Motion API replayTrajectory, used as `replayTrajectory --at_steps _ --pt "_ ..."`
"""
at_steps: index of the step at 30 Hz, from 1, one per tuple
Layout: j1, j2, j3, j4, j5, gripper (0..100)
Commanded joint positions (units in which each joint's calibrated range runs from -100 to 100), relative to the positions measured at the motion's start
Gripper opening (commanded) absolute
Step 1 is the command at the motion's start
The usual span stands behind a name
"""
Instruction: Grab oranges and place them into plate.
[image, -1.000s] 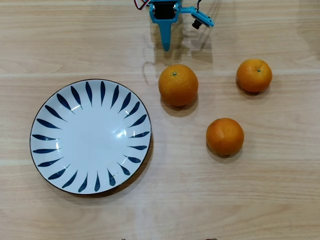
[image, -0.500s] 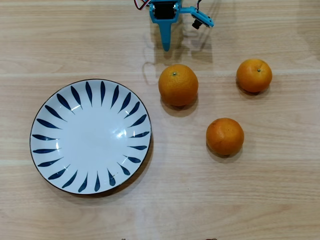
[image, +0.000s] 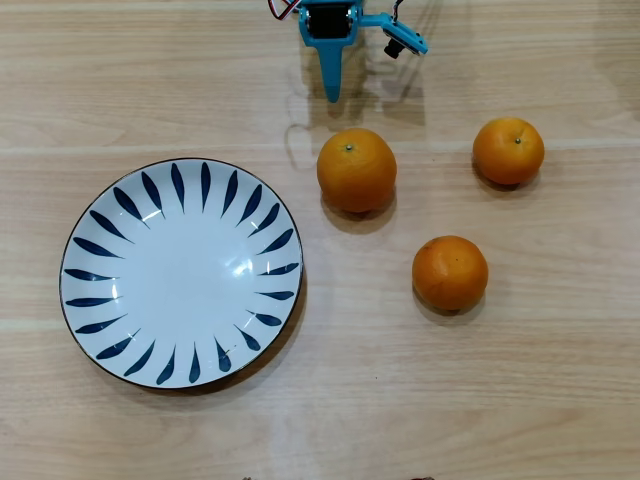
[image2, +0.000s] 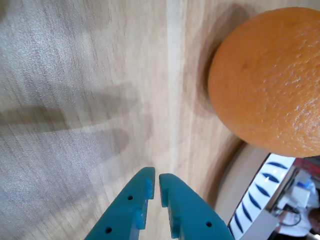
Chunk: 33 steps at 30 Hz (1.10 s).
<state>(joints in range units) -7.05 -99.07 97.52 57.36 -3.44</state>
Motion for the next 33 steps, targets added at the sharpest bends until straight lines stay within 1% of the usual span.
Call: replayTrajectory --at_steps 1,22,24,27,33 --pt "0.2 -0.5 0.4 -0.6 -0.1 2" --pt "0.8 -0.3 -1.4 -0.6 -0.2 2" --pt "0.1 0.5 -7.8 -0.2 -0.2 2" --pt "0.0 5.8 -16.9 0.1 -0.2 2" --pt "-2.9 24.7 -36.8 0.1 -0.3 2"
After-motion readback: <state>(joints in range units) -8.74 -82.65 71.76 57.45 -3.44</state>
